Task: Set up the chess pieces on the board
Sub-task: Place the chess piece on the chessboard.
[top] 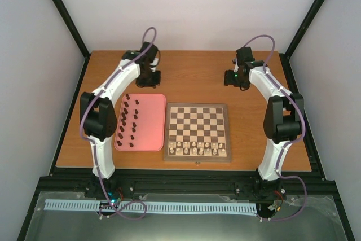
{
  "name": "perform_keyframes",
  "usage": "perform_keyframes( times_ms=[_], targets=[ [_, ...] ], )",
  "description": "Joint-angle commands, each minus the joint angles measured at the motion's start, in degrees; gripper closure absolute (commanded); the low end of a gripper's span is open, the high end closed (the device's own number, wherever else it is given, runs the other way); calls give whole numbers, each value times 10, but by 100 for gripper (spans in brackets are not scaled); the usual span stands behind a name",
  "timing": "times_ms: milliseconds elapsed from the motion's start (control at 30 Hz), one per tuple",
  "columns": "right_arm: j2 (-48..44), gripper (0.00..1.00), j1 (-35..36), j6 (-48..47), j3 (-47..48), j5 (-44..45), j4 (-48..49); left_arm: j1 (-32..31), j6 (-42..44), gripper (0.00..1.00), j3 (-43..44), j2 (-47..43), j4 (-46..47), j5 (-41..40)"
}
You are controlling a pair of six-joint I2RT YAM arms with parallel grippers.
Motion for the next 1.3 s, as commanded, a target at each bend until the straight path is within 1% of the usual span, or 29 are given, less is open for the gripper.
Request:
perform_keyframes(
  times_ms=[0, 100, 167, 233, 367, 433, 733, 900, 1267],
  targets=[
    [14, 30, -35, 21, 13, -1, -8, -80, 59, 99, 44, 6, -9, 72],
    [22, 30, -55, 23, 14, 5, -8, -119, 80, 99, 77, 37, -4, 127],
    [24, 30, -62, 19, 17, 18, -10, -139, 85, 99, 124, 69, -12, 160],
    [25, 30, -65, 15, 17, 33, -13, -162, 94, 99, 172, 104, -21, 164],
    [24, 30, -65, 14, 10, 34, -15, -208, 88, 99, 211, 141, -9, 183],
    [23, 29, -65, 12, 6, 36, -16, -226, 91, 99, 224, 157, -14, 193],
    [5, 29, -67, 3, -17, 60, -8, -315, 117, 99, 266, 191, -25, 179],
    [5, 29, -68, 2, -23, 63, -3, -333, 118, 99, 276, 207, -25, 164],
    [4, 29, -69, 1, -34, 60, 5, -337, 108, 99, 280, 241, -7, 119]
  ],
)
